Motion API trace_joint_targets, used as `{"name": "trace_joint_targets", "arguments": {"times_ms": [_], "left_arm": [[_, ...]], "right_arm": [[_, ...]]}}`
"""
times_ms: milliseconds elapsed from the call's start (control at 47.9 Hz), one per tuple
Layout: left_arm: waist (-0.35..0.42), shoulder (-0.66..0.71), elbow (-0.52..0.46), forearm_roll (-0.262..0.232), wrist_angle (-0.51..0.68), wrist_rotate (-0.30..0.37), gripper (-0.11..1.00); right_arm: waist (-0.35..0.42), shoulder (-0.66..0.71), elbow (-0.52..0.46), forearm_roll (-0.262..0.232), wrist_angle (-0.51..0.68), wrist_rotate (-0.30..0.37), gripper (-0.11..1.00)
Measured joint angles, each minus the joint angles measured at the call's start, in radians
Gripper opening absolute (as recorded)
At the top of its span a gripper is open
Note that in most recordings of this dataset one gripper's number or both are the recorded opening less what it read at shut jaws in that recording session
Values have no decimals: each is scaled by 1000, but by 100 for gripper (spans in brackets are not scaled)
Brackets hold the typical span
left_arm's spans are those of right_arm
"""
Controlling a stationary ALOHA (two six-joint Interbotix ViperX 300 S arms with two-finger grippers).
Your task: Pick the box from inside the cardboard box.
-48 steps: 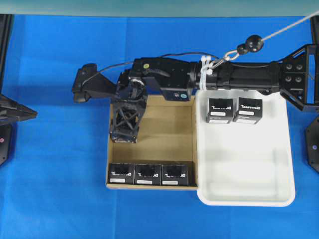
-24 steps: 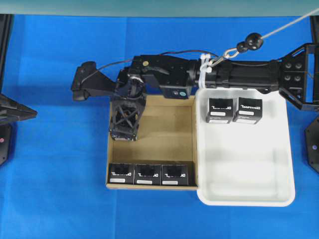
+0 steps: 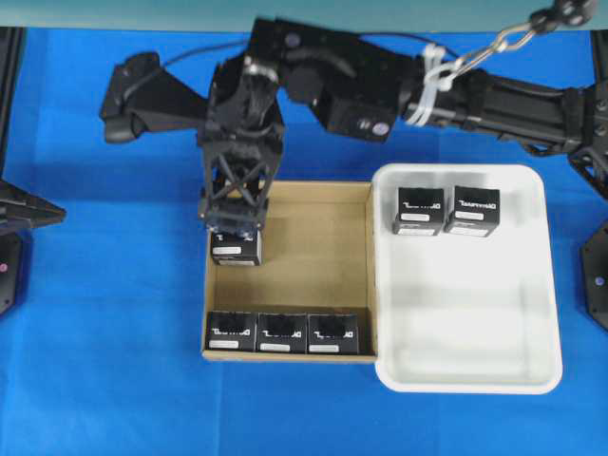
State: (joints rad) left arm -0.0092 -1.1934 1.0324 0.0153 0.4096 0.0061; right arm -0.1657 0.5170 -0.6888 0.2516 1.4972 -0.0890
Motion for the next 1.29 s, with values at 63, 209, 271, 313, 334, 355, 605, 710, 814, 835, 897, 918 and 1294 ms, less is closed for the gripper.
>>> {"name": "trace_joint_targets", "arguments": {"times_ms": [63,209,271,313,334,355,605,710,814,835,897,918,1294], "left_arm": [[0,0,0,0,3,0,-6],[2,0,-2,0,3,-2,-6],[2,-2,-2,2,3,-2,-6],[2,-2,-3,0,3,-2,-6],[0,-3,-3,0,3,-2,-6],[2,-3,-3,0,3,-2,-6],[0,-5,-5,0,3,-3,-6],[0,-3,-5,0,3,-6,-6],[0,-5,-5,0,3,-8,-6],[0,-5,-5,2,2,-8,-6],[-2,-5,-5,0,3,-8,-6],[-2,-5,-5,0,2,-8,-6],[-6,-5,-5,0,3,-6,-6]], "right_arm": [[3,0,-57,0,49,3,99],[5,-2,-193,0,106,28,99],[5,-2,-239,-6,112,34,99],[5,-2,-262,-11,115,37,99],[5,-2,-270,-12,117,38,99],[6,-2,-276,-14,118,38,99],[5,0,-282,-29,121,38,99],[5,-2,-264,-46,118,38,99],[8,6,-199,-66,87,26,99],[8,8,-181,-69,78,23,99],[11,25,-127,-71,40,12,99],[14,29,-110,-71,26,6,99],[38,31,236,-74,-258,-94,99]]}}
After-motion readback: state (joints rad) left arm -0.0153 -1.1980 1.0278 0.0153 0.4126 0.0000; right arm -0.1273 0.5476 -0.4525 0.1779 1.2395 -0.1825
